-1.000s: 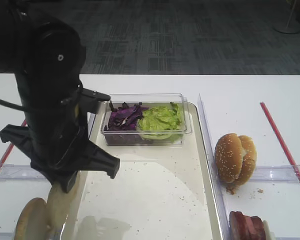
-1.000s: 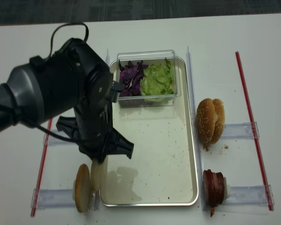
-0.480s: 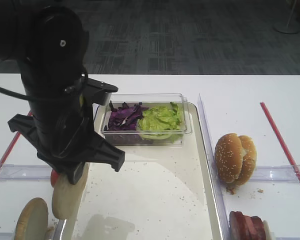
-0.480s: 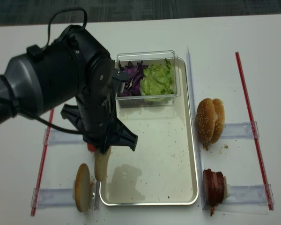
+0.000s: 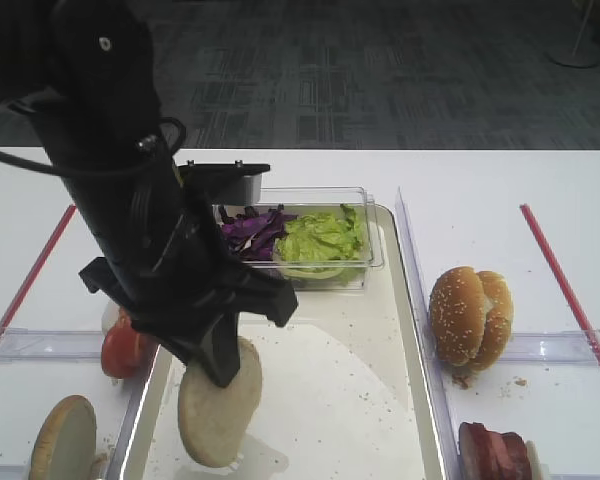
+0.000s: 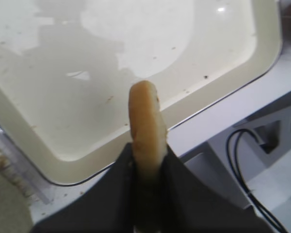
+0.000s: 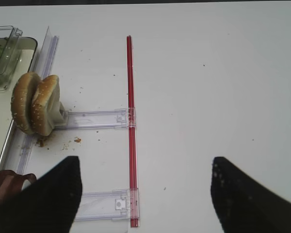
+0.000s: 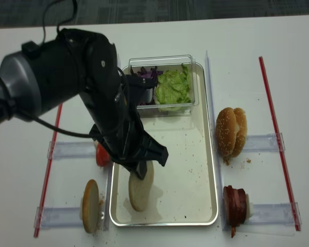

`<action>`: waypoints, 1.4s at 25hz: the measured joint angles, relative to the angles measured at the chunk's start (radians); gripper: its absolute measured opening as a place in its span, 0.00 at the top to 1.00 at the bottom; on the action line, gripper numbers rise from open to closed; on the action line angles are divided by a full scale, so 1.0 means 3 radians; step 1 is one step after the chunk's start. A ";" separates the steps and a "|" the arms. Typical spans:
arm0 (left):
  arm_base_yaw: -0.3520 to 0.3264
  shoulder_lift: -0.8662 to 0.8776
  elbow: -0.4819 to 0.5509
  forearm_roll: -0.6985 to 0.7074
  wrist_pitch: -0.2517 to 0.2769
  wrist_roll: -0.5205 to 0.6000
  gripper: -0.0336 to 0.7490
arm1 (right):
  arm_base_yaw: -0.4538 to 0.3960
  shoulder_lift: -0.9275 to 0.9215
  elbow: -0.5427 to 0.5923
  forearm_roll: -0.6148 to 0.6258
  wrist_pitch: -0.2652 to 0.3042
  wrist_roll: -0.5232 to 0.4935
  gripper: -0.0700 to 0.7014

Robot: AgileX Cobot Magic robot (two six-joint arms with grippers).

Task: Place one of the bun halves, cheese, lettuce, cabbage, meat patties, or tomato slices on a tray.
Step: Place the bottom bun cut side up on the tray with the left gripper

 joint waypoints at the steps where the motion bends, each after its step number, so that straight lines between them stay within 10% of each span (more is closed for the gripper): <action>1: 0.0086 0.0000 0.0000 -0.0196 0.0000 0.0161 0.88 | 0.0000 0.0000 0.0000 0.0000 0.0000 0.0000 0.17; 14: 0.0953 0.0148 -0.0007 -0.1788 0.0188 0.1801 0.88 | 0.0000 0.0000 0.0000 0.0000 0.0000 0.0000 0.17; 35: 0.1034 0.0983 -0.0007 -0.2244 0.0125 0.2595 0.89 | 0.0000 0.0000 0.0000 0.0000 0.0000 0.0000 0.17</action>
